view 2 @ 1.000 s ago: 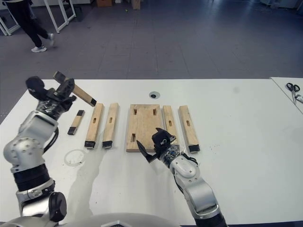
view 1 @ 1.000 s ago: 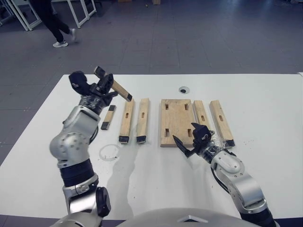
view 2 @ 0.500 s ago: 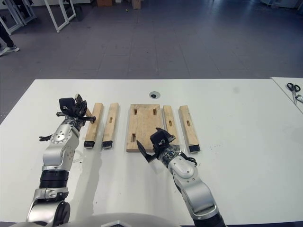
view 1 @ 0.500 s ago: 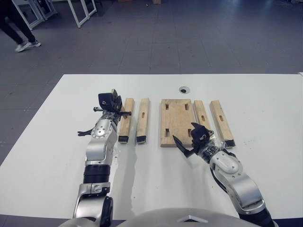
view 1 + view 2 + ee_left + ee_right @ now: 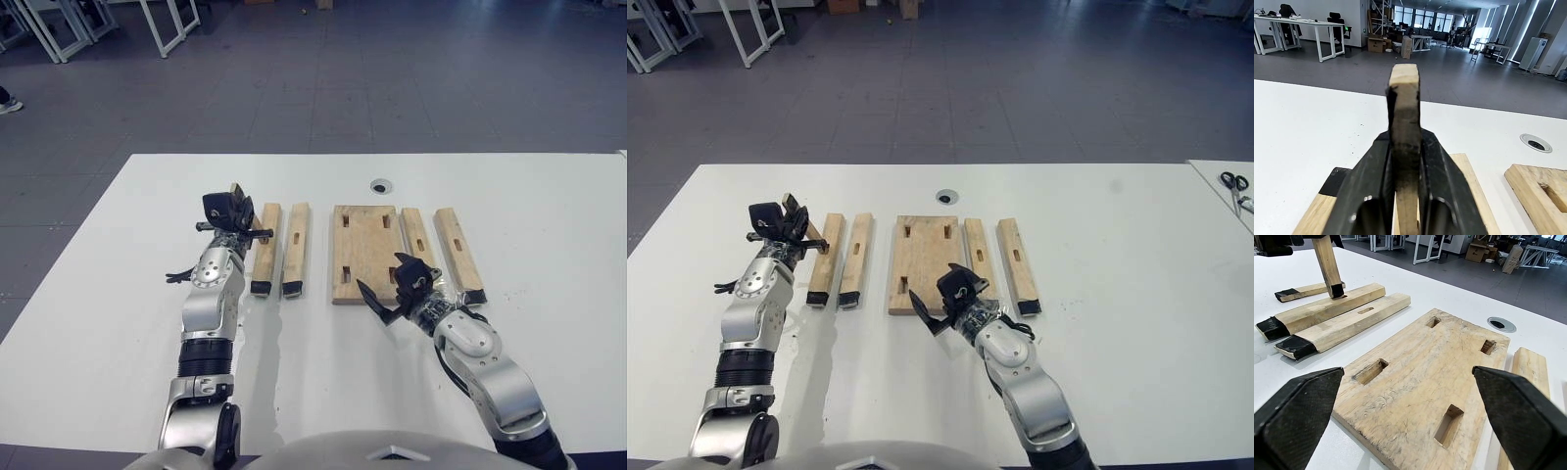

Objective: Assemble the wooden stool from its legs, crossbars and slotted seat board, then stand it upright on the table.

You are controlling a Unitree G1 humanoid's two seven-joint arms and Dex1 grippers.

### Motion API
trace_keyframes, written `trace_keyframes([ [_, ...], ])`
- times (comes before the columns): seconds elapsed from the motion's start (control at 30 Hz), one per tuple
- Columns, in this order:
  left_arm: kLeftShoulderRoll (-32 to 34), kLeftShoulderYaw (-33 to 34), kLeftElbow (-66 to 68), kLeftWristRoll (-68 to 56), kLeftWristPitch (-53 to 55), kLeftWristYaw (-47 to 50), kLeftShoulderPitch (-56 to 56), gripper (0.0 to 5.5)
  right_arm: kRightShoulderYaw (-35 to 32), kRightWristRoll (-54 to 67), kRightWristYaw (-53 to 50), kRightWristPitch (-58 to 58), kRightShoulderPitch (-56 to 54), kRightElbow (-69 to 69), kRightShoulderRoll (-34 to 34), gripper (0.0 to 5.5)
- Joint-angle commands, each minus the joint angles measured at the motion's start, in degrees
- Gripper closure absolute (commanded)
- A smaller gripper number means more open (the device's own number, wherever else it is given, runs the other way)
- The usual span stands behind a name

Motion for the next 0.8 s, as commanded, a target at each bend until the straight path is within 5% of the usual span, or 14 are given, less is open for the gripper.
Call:
trace_keyframes([
  [0.03, -0.3, 0.4, -1.2, 0.0, 1.4, 0.0, -1.0, 5.09, -0.4, -0.1, 0.3, 0.8, -0.7, -0.2, -0.2, 0.66],
  [0.8, -1.4, -1.4, 9.6, 5.5, 1.3, 1.8, 4.8, 5.09, -0.2, -0.4, -0.1, 1.1, -0.8, -0.4, 0.1, 0.66],
])
